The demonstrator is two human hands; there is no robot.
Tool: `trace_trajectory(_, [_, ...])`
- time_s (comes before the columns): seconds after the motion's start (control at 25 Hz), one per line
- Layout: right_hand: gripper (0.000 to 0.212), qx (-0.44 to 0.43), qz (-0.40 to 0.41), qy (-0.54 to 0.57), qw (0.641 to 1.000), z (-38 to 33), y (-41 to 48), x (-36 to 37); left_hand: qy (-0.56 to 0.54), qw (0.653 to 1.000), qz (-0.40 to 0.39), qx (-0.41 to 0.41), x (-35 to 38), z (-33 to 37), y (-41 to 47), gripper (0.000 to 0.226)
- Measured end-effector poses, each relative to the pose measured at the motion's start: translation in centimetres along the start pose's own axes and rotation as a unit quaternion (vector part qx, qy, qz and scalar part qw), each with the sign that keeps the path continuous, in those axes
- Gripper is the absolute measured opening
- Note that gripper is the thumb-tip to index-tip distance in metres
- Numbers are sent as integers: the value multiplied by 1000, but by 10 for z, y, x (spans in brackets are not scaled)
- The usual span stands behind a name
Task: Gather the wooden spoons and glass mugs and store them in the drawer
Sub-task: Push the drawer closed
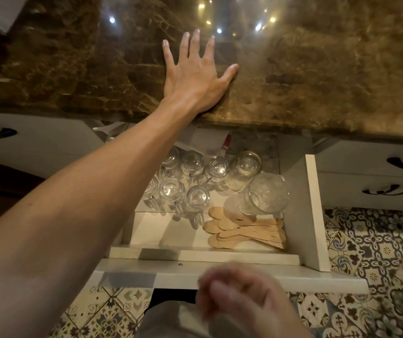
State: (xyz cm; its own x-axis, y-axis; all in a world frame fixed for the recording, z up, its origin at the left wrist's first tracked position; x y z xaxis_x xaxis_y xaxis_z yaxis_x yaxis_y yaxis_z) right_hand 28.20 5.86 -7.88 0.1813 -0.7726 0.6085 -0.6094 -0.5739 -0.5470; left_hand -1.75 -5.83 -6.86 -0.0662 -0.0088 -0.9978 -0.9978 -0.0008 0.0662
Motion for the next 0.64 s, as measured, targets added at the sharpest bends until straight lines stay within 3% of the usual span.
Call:
trace_trajectory(0.08, [18,63,0,64,996,33,-11,6,-2,1000,3,-1,-1,1,0,76])
trace_trajectory(0.12, [30,89,71,131,985,54,-12,-7,-3,1000,3,-1,0,1,-1,76])
trace_trajectory(0.2, [47,115,251,363,890,89,-13,-38,-7,1000,5,-9,0,0,-1,77])
trace_trajectory(0.28, [31,97,365,486,788,112,-10,-54,-8,1000,20,-13,-1,0,-2,77])
trace_trajectory(0.32, [27,85,395,517,755,119,-5,-57,-12,999,33,-13,-3,0,-4,75])
trace_trajectory(0.44, [26,43,407,565,717,131,12,-58,-72,993,71,-56,-5,-5,-15,54])
trace_trajectory(0.56, [32,15,397,571,719,120,32,-53,-214,972,-16,-100,13,-15,-22,50])
trace_trajectory(0.64, [38,-8,376,595,710,115,42,-51,-231,968,-34,-92,11,-14,-29,45])
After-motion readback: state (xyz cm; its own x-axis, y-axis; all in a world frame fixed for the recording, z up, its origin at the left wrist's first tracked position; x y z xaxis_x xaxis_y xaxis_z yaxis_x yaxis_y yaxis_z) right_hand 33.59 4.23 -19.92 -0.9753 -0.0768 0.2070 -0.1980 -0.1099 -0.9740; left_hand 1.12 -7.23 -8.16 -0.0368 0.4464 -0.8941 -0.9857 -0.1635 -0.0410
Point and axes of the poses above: each hand's wrist, its own y-axis towards the middle knuckle, its own x-axis out of the palm, z = x × y, the point moved 7 cm from there along y, towards the middle knuckle, and after that the axes turned 13 degrees about y, right-handed, at the moved point
